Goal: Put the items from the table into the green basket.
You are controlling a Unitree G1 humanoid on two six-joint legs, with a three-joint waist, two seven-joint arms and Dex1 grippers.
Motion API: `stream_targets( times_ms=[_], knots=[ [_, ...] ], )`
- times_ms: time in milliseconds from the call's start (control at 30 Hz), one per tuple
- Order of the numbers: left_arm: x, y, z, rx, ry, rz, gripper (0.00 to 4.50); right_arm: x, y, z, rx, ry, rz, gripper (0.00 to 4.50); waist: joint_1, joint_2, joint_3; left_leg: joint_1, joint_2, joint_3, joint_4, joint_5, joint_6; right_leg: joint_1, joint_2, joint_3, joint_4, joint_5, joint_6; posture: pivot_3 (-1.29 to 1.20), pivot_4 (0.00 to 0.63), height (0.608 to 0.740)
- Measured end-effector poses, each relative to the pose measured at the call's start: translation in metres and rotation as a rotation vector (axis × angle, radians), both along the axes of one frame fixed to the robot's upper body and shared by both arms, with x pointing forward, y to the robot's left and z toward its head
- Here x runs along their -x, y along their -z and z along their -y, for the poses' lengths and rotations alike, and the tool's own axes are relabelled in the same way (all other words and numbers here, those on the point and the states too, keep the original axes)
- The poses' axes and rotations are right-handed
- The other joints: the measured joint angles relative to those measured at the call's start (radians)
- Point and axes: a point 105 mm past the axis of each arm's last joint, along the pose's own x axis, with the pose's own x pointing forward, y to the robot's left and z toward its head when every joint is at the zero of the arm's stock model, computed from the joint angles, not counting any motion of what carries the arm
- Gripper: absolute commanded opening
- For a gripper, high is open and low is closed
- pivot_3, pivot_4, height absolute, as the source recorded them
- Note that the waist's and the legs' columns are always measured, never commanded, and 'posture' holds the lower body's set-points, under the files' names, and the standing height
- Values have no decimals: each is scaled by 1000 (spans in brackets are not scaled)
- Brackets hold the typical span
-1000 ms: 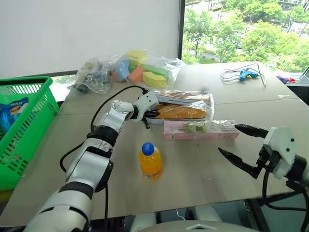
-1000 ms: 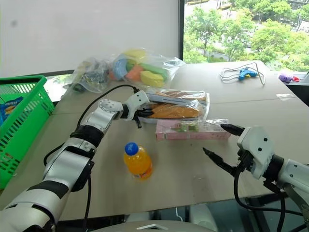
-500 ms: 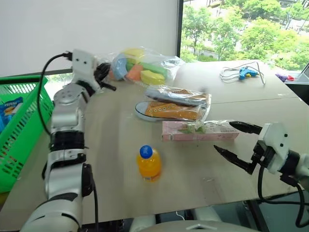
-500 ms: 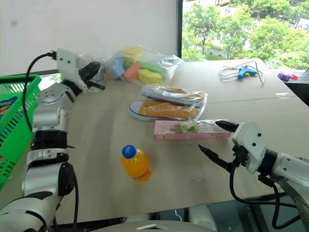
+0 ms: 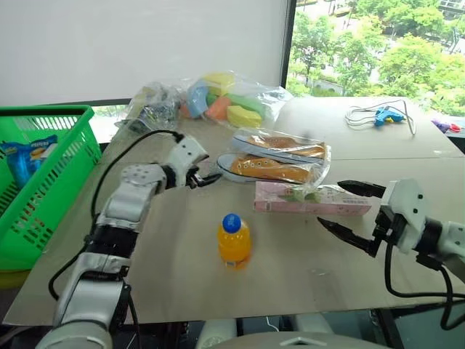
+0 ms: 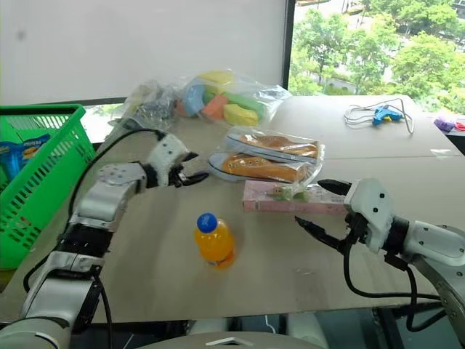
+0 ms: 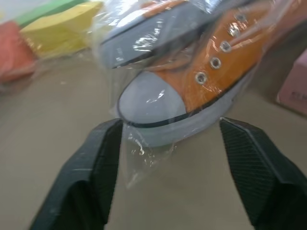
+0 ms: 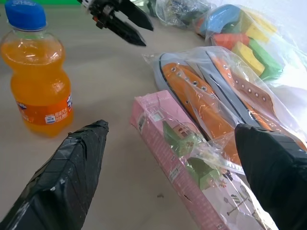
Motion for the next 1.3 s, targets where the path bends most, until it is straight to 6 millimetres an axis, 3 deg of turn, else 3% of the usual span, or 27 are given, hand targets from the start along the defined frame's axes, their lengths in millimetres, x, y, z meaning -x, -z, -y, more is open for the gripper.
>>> stream_targets(
  times_ms=[133, 300, 400, 633, 867, 933, 1067, 1167, 1300],
  knots=[
    [-6, 10, 17, -174, 145, 40, 4452, 2, 1, 1, 2, 19, -5, 4500, -10, 1, 0, 0, 0, 2, 0, 0, 0, 0, 0, 1, 0, 0, 0, -118, 7, 740],
    [-10, 38, 22, -355, 239, 8, 4452, 9, 0, 2, 11, 45, -2, 4500, -29, 1, 1, -1, 0, 2, 0, -1, 1, 0, 0, 0, -1, 0, 1, -148, 12, 740],
    [-31, 36, 39, -377, 212, 34, 4452, 12, -1, 1, 6, 59, 6, 4500, -32, 1, 0, -1, -1, 3, 2, -1, 1, 0, -1, -1, -1, -2, 5, -166, 15, 740],
    [-42, 41, 51, -457, 229, 17, 4452, 13, -2, 2, 9, 80, 13, 4500, -47, 3, -1, 0, -1, 2, 2, -1, 1, 1, 0, -2, 0, -2, 5, -188, 21, 740],
    [-35, 53, 49, -471, 274, -52, 1511, 14, -1, 2, 3, 97, 9, 4500, -56, 6, -3, 3, 0, 2, 3, -1, 1, 4, -1, -2, 0, -4, 3, -188, 22, 740],
    [-32, 56, 46, -435, 266, -89, 884, 14, -1, 2, 1, 99, 12, 4500, -60, 7, -4, 4, 0, 2, 3, -1, 1, 4, -1, -1, 0, -4, 3, -183, 20, 740],
    [-31, 55, 45, -322, 223, -114, 214, 14, -2, 1, 1, 95, 15, 4500, -64, 7, -4, 3, 0, 2, 3, -1, 1, 4, -1, -1, 0, -2, 5, -174, 15, 740],
    [-30, 52, 39, -206, 168, -132, 178, 14, -3, 0, 2, 86, 23, 4500, -70, 7, -2, 2, 1, 1, 3, -1, 1, 3, 0, -1, 0, -2, 6, -159, 12, 740],
    [-25, 42, 13, -110, 85, -124, 178, 14, -4, 0, 24, 60, 25, 4500, -94, 5, 1, -3, 2, 1, 2, -1, 1, -4, 1, 3, 1, 0, 2, -133, 11, 740]
  ],
)
